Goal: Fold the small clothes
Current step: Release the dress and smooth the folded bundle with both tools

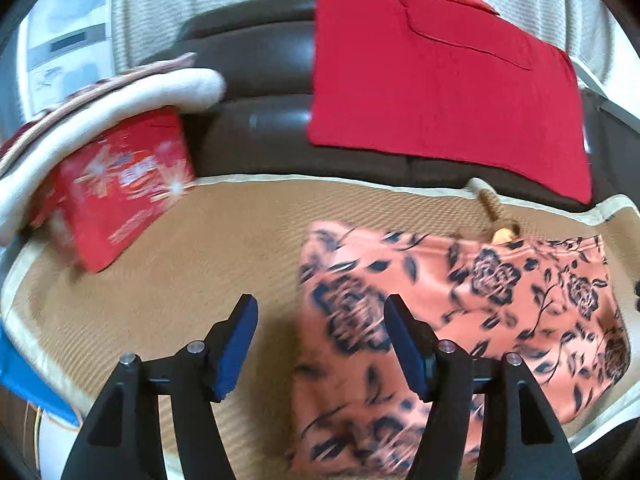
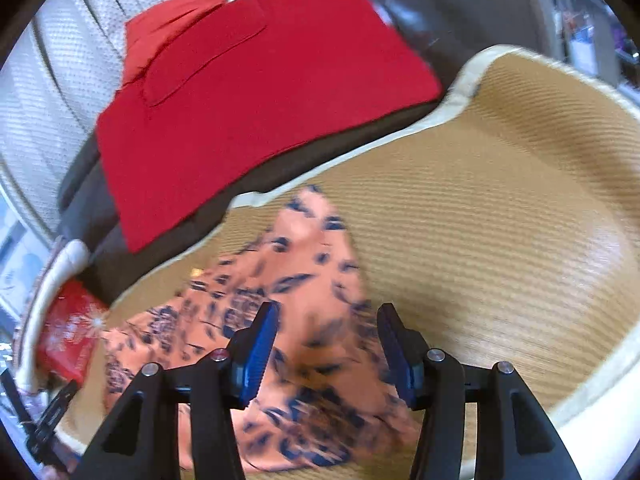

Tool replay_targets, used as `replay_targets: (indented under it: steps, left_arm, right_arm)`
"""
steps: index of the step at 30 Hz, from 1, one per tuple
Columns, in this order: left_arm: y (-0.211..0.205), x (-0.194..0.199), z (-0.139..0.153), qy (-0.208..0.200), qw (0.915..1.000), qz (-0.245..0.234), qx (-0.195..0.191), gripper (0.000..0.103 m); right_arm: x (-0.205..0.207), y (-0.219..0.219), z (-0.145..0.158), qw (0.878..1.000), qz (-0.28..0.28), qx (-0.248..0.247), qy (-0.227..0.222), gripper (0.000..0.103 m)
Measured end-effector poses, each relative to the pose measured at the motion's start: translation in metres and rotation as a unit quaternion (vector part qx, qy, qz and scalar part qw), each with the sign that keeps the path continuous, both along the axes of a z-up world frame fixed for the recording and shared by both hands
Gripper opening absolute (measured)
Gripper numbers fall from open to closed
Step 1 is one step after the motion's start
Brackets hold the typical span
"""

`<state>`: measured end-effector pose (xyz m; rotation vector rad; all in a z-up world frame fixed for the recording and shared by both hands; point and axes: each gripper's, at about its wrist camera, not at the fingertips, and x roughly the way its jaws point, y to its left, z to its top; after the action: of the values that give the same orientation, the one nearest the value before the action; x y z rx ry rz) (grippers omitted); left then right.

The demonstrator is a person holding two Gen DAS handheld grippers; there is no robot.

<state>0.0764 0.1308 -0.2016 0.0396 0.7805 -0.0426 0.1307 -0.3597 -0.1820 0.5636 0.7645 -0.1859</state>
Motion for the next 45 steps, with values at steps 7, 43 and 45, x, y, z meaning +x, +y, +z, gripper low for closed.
replay_targets:
  steps: [7,43,45]
  left_arm:
    - [-0.021,0.069,-0.032,0.038,0.9982,0.045,-0.013,0.067]
    - [0.013,-0.042,-0.047,0.054,0.9937,0.096,-0.022,0.078]
    - [0.030,-0.053,-0.043,0.056,0.9911,0.116,-0.031,0.078]
  right_arm:
    - [0.084,0.006,-0.019,0.999,0.027,0.024,0.006,0.055]
    - [0.044,0.136,-0.051,0.982,0.176,0.046,0.043,0.056]
    - [0.044,0.143,-0.046,0.981,0.185,0.053,0.029,0.056]
